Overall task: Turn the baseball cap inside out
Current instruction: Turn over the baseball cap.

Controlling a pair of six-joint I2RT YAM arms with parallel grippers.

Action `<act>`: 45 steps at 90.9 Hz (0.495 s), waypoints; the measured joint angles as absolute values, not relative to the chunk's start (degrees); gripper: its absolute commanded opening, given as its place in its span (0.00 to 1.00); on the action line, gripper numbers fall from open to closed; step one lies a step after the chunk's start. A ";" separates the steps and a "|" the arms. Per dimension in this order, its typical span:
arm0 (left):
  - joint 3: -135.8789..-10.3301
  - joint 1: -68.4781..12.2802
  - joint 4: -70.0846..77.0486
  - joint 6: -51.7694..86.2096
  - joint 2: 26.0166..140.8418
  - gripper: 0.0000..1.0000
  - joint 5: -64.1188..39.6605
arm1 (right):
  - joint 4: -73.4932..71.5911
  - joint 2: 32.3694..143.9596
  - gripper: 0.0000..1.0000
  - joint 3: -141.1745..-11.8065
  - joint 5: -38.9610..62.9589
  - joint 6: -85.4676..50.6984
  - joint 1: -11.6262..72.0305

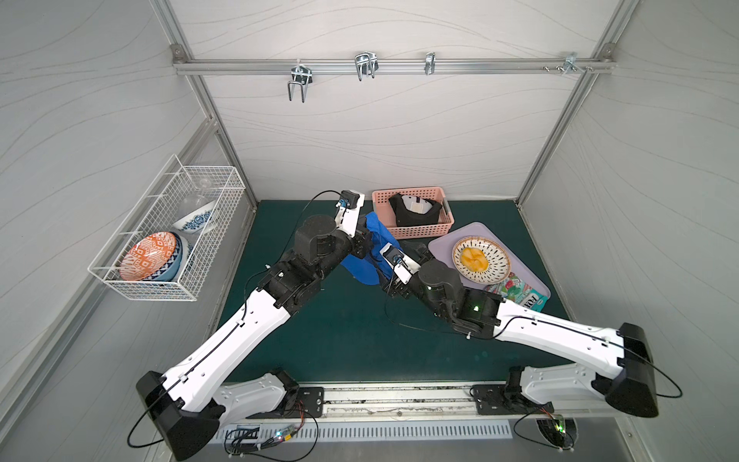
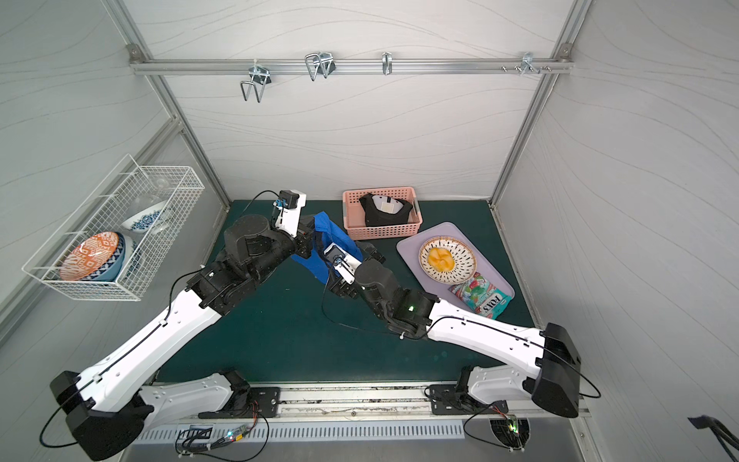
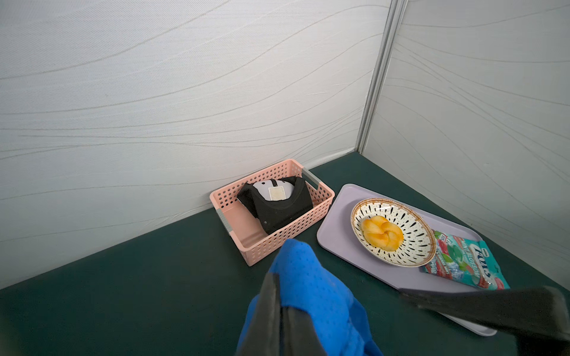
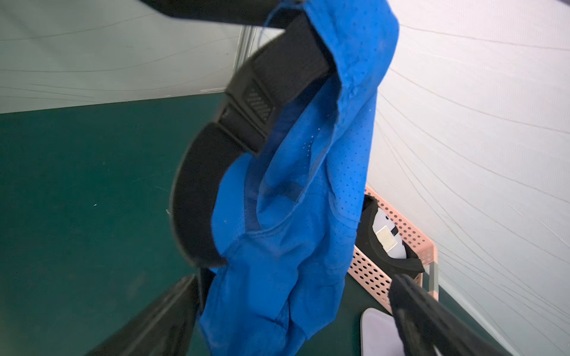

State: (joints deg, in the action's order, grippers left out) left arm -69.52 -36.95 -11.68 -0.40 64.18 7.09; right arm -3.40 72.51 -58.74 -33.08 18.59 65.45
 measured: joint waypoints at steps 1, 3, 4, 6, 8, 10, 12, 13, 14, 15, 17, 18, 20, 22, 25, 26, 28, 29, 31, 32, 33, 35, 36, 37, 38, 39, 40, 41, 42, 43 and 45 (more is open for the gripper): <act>-69.52 -36.95 -11.81 -0.21 64.03 0.00 6.98 | -3.53 72.64 0.99 -58.74 -33.10 18.98 65.32; -69.54 -36.95 -12.12 0.03 63.81 0.00 6.79 | -3.90 72.84 0.99 -58.74 -33.12 19.14 65.04; -69.56 -36.95 -12.27 0.21 63.70 0.00 6.83 | -4.08 72.95 0.99 -58.74 -33.17 19.51 64.86; -69.63 -36.95 -12.62 0.40 63.51 0.00 6.72 | -4.47 73.14 0.99 -58.74 -33.19 19.90 64.53; -69.65 -36.95 -12.88 0.71 63.29 0.00 6.66 | -4.73 73.28 0.99 -58.76 -33.19 20.14 64.29; -69.71 -36.95 -13.17 0.99 63.09 0.00 6.63 | -4.97 73.38 0.99 -58.76 -33.19 20.58 64.12; -69.73 -36.95 -13.39 1.21 62.98 0.00 6.61 | -5.17 73.47 0.99 -58.76 -33.15 20.97 63.96; -69.73 -36.95 -13.47 1.41 62.87 0.00 6.61 | -5.19 73.49 0.99 -58.78 -33.12 21.12 63.88; -69.73 -36.95 -13.54 1.54 62.81 0.00 6.63 | -5.17 73.52 0.99 -58.81 -33.08 21.28 63.75; -69.73 -36.95 -13.61 1.65 62.76 0.00 6.63 | -5.17 73.52 0.99 -58.83 -32.99 21.43 63.66; -69.73 -36.95 -13.69 1.87 62.67 0.00 6.63 | -5.17 73.56 0.99 -58.87 -32.86 21.85 63.55; -69.73 -36.95 -13.74 2.00 62.65 0.00 6.63 | -5.17 73.56 0.99 -58.89 -32.71 22.06 63.53; -69.76 -36.95 -13.78 2.31 62.59 0.00 6.66 | -5.17 73.56 0.99 -58.89 -32.51 22.50 63.53; -69.76 -36.95 -13.82 2.59 62.59 0.00 6.70 | -5.17 73.56 0.99 -58.89 -32.32 22.76 63.59; -69.80 -36.91 -13.91 3.14 62.59 0.00 6.79 | -5.19 73.60 0.99 -58.89 -32.14 23.20 63.75; -69.80 -36.91 -13.91 3.31 62.59 0.00 6.81 | -5.21 73.63 0.99 -58.89 -31.99 23.44 63.81; -69.80 -36.91 -13.96 3.53 62.59 0.00 6.85 | -5.32 73.69 0.99 -58.89 -31.88 23.79 63.99; -69.82 -36.91 -13.98 3.68 62.59 0.00 6.85 | -5.39 73.73 0.99 -58.89 -31.88 23.88 64.10; -69.82 -36.91 -14.00 3.92 62.59 0.00 6.90 | -5.52 73.84 0.99 -58.89 -31.81 24.10 64.23; -69.84 -36.91 -14.00 4.08 62.59 0.00 6.90 | -5.63 73.91 0.99 -58.87 -31.79 24.25 64.29; -69.84 -36.91 -14.00 4.23 62.59 0.00 6.92 | -5.69 73.95 0.99 -58.85 -31.70 24.38 64.36; -69.95 -36.91 -14.06 4.56 62.59 0.00 6.92 | -5.96 74.13 0.99 -58.81 -31.66 24.69 64.47; -70.00 -36.91 -14.09 4.69 62.61 0.00 6.94 | -6.07 74.17 0.99 -58.76 -31.66 24.91 64.51; -70.06 -36.91 -14.11 4.73 62.61 0.00 6.94 | -6.22 74.24 0.99 -58.72 -31.64 24.95 64.53; -70.11 -36.91 -14.13 4.84 62.61 0.00 6.94 | -6.33 74.30 0.99 -58.67 -31.64 25.12 64.55; -70.19 -36.91 -14.15 4.97 62.61 0.00 6.94 | -6.52 74.39 0.99 -58.59 -31.64 25.21 64.58; -70.28 -36.91 -14.17 5.04 62.61 0.00 6.94 | -6.70 74.46 0.99 -58.50 -31.66 25.43 64.60; -70.32 -36.91 -14.17 5.15 62.61 0.00 6.94 | -6.85 74.52 0.99 -58.43 -31.68 25.50 64.62; -70.39 -36.91 -14.17 5.21 62.61 0.00 6.94 | -7.05 74.59 0.99 -58.35 -31.70 25.61 64.64; -70.41 -36.91 -14.17 5.28 62.61 0.00 6.94 | -7.22 74.67 0.99 -58.30 -31.75 25.67 64.66; -70.54 -36.91 -14.17 5.52 62.59 0.00 6.92 | -7.62 74.85 0.99 -58.17 -31.99 26.02 64.73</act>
